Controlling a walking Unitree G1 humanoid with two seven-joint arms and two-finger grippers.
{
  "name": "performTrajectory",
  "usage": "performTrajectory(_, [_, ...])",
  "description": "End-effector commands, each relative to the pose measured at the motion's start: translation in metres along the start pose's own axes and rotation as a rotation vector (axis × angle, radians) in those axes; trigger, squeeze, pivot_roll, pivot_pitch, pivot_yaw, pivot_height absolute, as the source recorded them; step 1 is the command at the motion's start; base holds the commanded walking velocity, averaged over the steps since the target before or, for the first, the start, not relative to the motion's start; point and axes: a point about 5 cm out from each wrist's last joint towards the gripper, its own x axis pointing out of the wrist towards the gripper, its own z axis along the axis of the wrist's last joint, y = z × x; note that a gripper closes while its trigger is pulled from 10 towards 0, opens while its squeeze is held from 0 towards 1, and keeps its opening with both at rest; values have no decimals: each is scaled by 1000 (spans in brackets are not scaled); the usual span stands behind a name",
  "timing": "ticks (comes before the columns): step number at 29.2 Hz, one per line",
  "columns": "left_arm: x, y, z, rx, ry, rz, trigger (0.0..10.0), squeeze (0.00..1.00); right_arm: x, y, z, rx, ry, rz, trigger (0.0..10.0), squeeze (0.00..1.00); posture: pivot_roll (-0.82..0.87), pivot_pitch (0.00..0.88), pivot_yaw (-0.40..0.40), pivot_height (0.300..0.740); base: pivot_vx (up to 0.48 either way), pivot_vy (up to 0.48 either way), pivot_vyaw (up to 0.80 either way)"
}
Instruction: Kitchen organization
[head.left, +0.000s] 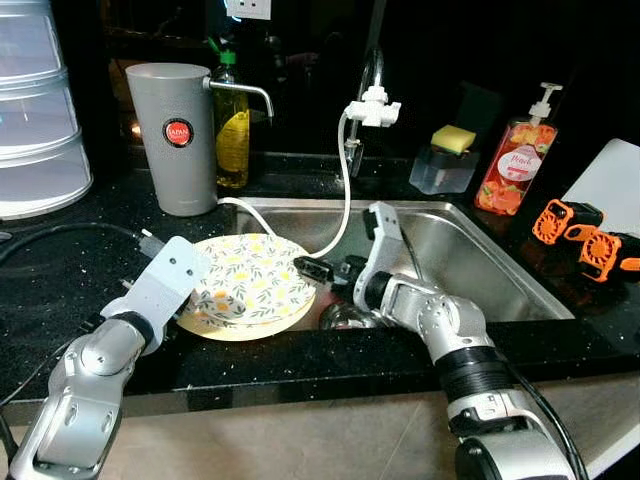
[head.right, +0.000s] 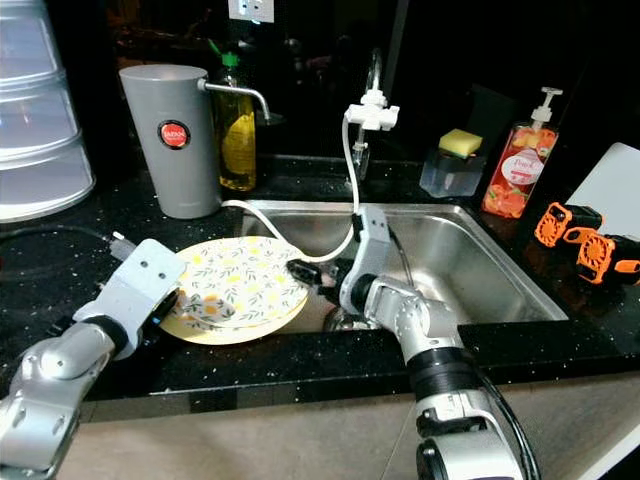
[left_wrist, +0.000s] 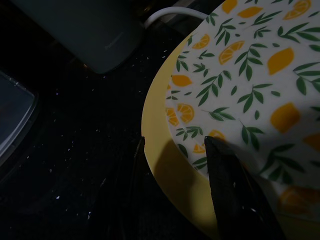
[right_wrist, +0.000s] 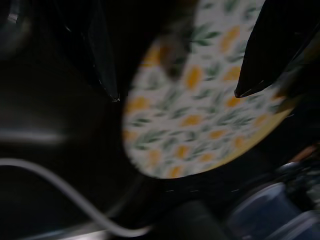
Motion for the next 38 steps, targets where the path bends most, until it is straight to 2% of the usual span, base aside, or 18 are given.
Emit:
performTrajectory(1, [1, -7, -12, 4, 65, -36, 10000, 0, 1, 10, -9, 16, 45, 75, 10000, 0, 175, 69, -114, 740, 0, 0, 0])
performTrajectory(9, [0, -3, -9, 4, 55, -16, 10000, 0, 14, 23, -33, -18, 131, 76, 10000, 0, 177, 70, -116, 740, 0, 0, 0])
performTrajectory(17, [-4, -5, -13, -1, 69, -14, 10000, 0, 22, 41, -45, 29, 158, 136, 10000, 0, 188, 65, -117, 740, 0, 0, 0])
performTrajectory(18, [-4, -6, -13, -3, 71, -14, 10000, 0, 25, 40, -49, 46, 169, 113, 5333, 0, 188, 65, -117, 740, 0, 0, 0])
performTrajectory(19, [-4, -7, -13, -5, 72, -14, 10000, 0, 26, 38, -52, 62, 174, 89, 0, 0, 192, 64, -122, 740, 0, 0, 0])
performTrajectory(28, [-4, -7, -13, -5, 75, -7, 10000, 0, 25, 37, -43, 77, 128, 84, 0, 0, 190, 61, -127, 740, 0, 0, 0])
performTrajectory(32, [-3, -11, -13, -1, 75, -20, 10000, 0, 25, 29, -34, 104, 71, 27, 0, 0, 181, 62, -124, 740, 0, 0, 0])
performTrajectory(38, [-2, -12, -14, 0, 77, -25, 10000, 0, 24, 26, -28, 141, 20, 3, 0, 0, 180, 63, -123, 740, 0, 0, 0])
